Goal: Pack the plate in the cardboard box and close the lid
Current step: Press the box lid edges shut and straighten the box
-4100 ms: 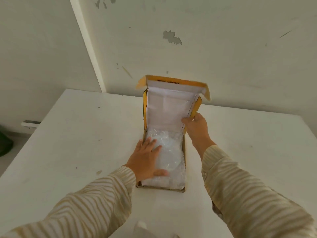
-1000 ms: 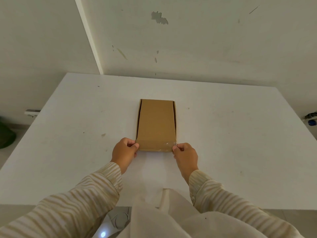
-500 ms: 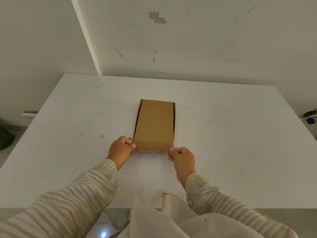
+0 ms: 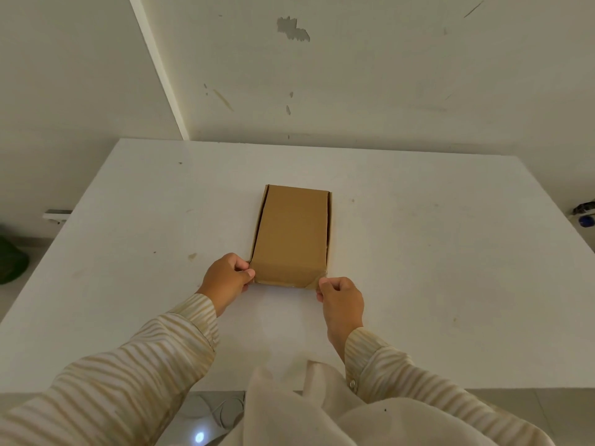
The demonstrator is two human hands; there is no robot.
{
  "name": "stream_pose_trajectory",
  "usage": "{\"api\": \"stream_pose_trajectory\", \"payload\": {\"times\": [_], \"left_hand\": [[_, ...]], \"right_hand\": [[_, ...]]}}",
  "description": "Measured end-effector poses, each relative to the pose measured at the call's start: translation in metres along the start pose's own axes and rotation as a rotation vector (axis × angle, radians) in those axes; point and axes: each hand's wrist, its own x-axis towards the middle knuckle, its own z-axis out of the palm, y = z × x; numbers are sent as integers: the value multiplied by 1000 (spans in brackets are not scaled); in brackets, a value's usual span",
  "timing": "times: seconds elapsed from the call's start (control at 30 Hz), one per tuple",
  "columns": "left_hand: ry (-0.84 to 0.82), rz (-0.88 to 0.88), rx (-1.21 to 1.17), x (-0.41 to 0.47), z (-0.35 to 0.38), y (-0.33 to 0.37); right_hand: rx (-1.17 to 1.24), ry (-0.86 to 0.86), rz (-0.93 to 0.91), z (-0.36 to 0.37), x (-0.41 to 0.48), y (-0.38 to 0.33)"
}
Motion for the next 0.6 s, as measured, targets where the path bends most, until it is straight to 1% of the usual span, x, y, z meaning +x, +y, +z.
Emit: {"api": "stream_pose_trajectory", "payload": {"times": [0.1, 0.23, 0.4, 0.6], "left_hand": [[-5, 5, 13, -2, 0, 2], [-2, 10, 29, -2, -1, 3], [-4, 14, 40, -2, -2, 2], [-12, 16, 54, 0, -2, 0]], "right_hand": [[7, 26, -15, 2, -2, 0], [128, 28, 6, 2, -5, -3], [73, 48, 2, 1, -4, 0], [51, 26, 35, -1, 3, 2]]}}
